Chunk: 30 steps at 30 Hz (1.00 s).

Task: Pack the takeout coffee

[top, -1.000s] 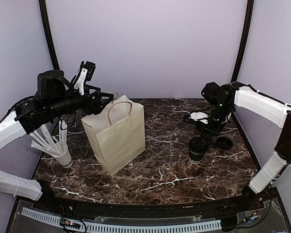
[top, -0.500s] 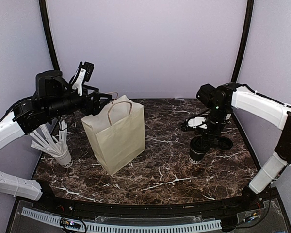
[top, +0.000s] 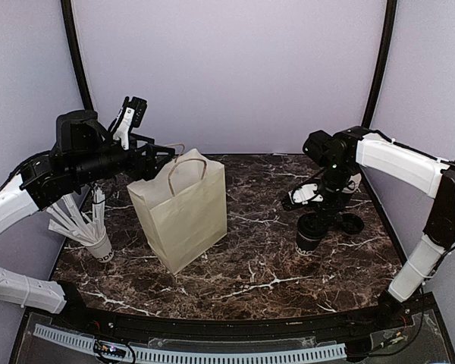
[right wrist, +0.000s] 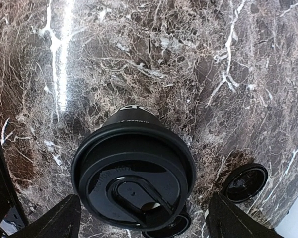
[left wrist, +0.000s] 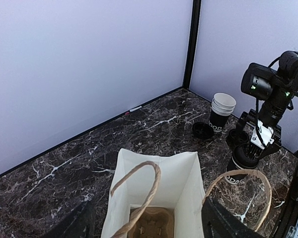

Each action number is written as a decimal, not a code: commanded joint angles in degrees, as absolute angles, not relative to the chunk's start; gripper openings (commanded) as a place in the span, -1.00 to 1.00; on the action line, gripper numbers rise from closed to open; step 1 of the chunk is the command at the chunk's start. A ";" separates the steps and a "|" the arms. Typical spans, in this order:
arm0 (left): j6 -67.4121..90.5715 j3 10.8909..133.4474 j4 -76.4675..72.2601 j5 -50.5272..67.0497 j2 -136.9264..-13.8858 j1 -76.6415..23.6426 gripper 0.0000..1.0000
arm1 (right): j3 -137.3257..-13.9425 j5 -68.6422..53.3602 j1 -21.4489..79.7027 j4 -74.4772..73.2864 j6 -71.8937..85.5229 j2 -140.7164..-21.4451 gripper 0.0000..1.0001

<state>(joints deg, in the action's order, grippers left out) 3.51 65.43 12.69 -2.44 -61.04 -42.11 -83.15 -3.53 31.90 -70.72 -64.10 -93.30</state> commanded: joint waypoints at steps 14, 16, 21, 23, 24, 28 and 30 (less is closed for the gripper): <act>3.75 63.87 13.16 -3.21 -58.81 -41.81 0.53 | -81.54 -3.33 32.50 -70.71 -65.74 -95.79 0.71; 3.71 63.76 13.17 -3.25 -58.72 -41.83 0.54 | -81.48 -3.68 32.51 -71.00 -65.74 -95.80 0.67; 3.59 63.58 13.09 -3.50 -58.77 -41.78 0.54 | -81.82 -5.53 32.86 -72.60 -66.53 -94.61 0.69; 3.56 63.54 13.04 -3.64 -58.82 -41.77 0.54 | -81.98 -5.91 33.03 -73.09 -66.94 -94.04 0.71; 3.54 63.48 13.02 -3.67 -58.87 -41.76 0.54 | -82.14 -6.03 33.11 -73.36 -67.01 -93.83 0.73; 3.44 63.20 12.62 -3.58 -58.96 -41.81 0.54 | -81.99 -6.39 33.26 -73.40 -66.52 -93.43 0.75; 3.42 63.04 12.51 -3.52 -59.09 -41.82 0.54 | -81.62 -6.50 33.32 -73.24 -66.36 -93.40 0.75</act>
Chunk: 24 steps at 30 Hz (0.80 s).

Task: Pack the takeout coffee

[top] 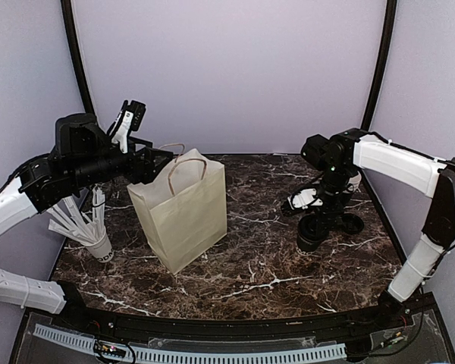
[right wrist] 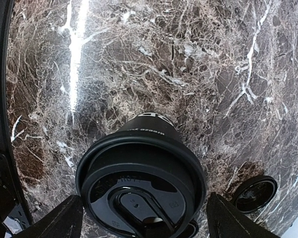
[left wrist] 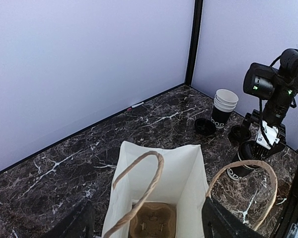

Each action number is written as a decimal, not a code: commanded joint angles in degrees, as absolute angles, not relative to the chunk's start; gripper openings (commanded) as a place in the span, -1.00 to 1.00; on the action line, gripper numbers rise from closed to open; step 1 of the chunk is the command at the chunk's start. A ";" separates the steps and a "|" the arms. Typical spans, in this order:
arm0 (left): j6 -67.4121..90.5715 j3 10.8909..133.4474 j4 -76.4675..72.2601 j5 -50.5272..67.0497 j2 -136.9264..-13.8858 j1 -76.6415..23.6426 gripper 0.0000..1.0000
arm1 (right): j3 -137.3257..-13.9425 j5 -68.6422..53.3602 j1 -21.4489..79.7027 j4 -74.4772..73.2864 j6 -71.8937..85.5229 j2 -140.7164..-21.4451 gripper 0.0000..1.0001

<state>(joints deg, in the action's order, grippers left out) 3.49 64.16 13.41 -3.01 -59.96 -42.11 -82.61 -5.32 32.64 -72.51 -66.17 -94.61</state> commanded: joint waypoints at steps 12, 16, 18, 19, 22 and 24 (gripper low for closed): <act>3.41 63.06 12.72 -3.46 -58.91 -41.79 0.55 | -82.95 -6.74 33.40 -71.05 -63.36 -91.71 0.97; 3.47 62.78 12.76 -3.51 -58.76 -41.79 0.55 | -84.32 -8.44 33.23 -68.46 -61.64 -89.56 0.97; 3.50 62.78 12.81 -3.56 -58.65 -41.81 0.56 | -85.54 -10.59 32.47 -68.58 -60.76 -89.35 0.97; 3.51 62.77 12.83 -3.58 -58.52 -41.83 0.56 | -85.74 -11.80 32.03 -68.45 -59.98 -89.35 0.97; 3.44 62.50 12.83 -3.68 -58.21 -41.80 0.56 | -86.33 -14.03 31.55 -71.69 -60.39 -90.77 0.97; 3.55 62.33 12.82 -3.77 -58.00 -41.79 0.56 | -87.02 -12.71 31.55 -74.05 -62.03 -92.33 0.86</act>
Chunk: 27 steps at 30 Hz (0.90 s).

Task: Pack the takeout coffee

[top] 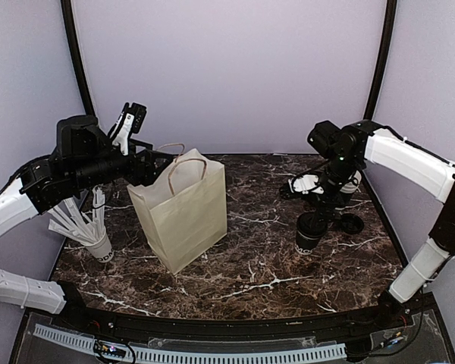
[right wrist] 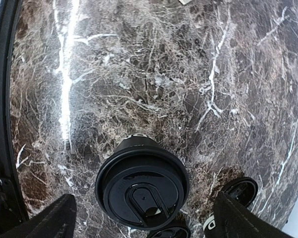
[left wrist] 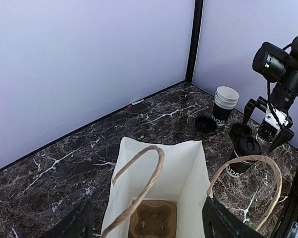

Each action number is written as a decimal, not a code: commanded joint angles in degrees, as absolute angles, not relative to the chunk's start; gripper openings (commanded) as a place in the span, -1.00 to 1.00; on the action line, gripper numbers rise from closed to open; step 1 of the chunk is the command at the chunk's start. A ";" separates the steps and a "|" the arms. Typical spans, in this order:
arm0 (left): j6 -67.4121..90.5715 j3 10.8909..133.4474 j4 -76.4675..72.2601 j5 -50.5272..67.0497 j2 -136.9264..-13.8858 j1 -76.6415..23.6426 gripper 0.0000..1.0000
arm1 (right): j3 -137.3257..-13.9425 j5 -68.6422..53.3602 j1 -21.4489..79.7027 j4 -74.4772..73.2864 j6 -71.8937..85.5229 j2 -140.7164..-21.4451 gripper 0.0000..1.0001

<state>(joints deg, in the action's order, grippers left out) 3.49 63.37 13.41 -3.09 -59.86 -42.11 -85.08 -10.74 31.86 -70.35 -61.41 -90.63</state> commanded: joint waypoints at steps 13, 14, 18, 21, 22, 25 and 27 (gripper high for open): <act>3.33 61.58 12.37 -4.27 -57.85 -41.82 0.58 | -80.62 -3.52 31.73 -69.76 -64.36 -93.20 0.71; 3.29 61.55 12.28 -4.20 -57.97 -41.83 0.59 | -80.39 -3.37 31.72 -69.32 -64.29 -93.29 0.71; 3.49 61.41 11.93 -4.03 -58.18 -41.79 0.59 | -79.30 -2.20 31.73 -67.66 -63.75 -93.97 0.70; 3.51 61.26 11.83 -4.08 -58.39 -41.77 0.59 | -79.02 -1.85 31.73 -67.12 -63.48 -94.46 0.66; 3.47 61.22 11.86 -4.02 -58.42 -41.82 0.59 | -79.06 -1.92 31.73 -66.99 -63.46 -94.48 0.66; 3.53 61.26 11.74 -3.81 -58.65 -41.83 0.59 | -79.82 -2.82 31.73 -67.77 -63.66 -94.52 0.65; 3.50 61.40 11.75 -3.72 -58.77 -41.76 0.59 | -81.09 -3.67 31.72 -68.93 -63.84 -94.32 0.65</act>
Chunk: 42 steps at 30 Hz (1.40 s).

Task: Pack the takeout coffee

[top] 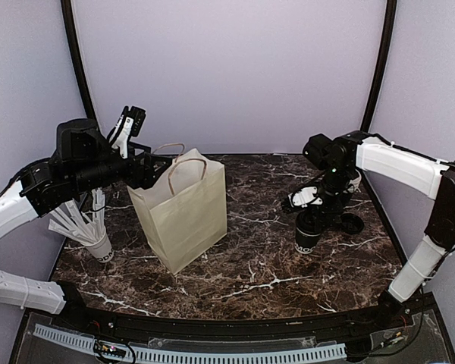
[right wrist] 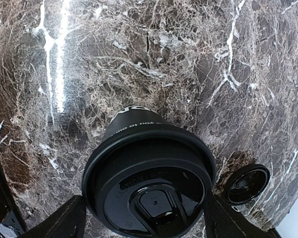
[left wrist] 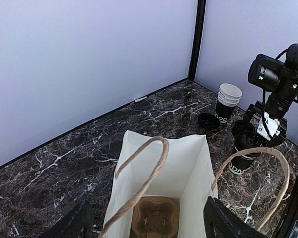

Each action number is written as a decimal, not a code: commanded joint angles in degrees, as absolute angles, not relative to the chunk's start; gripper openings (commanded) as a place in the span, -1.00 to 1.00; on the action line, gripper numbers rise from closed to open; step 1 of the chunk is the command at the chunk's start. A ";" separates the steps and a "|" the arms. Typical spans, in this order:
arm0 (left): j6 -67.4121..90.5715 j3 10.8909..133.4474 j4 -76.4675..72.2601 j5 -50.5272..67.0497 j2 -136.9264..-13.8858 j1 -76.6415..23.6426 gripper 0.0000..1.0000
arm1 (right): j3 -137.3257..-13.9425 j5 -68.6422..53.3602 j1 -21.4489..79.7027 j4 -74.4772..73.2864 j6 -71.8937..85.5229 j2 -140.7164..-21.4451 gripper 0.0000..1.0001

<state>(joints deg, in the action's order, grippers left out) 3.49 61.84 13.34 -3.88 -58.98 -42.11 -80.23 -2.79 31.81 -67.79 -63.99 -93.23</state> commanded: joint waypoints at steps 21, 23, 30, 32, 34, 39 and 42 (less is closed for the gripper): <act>3.93 61.03 11.63 -3.59 -58.35 -41.84 0.60 | -81.89 -4.33 32.34 -68.89 -64.78 -95.47 0.68; 3.96 60.80 11.76 -3.65 -58.14 -41.79 0.60 | -81.91 -4.54 32.33 -68.94 -64.82 -95.62 0.67; 4.04 60.62 11.72 -3.89 -57.83 -41.82 0.60 | -81.62 -4.94 32.32 -69.60 -64.61 -96.09 0.53; 4.01 60.70 11.77 -3.80 -57.90 -41.79 0.60 | -81.42 -4.61 32.42 -69.89 -64.39 -96.33 0.47; 4.09 60.73 11.75 -3.72 -57.85 -41.79 0.60 | -81.23 -4.26 32.43 -69.96 -64.03 -96.12 0.43; 4.33 60.63 11.88 -3.78 -57.39 -41.84 0.60 | -80.64 -4.00 32.51 -70.18 -63.05 -94.01 0.46; 4.53 60.47 11.84 -3.77 -56.95 -41.79 0.60 | -79.23 -3.22 32.51 -69.50 -62.47 -92.83 0.49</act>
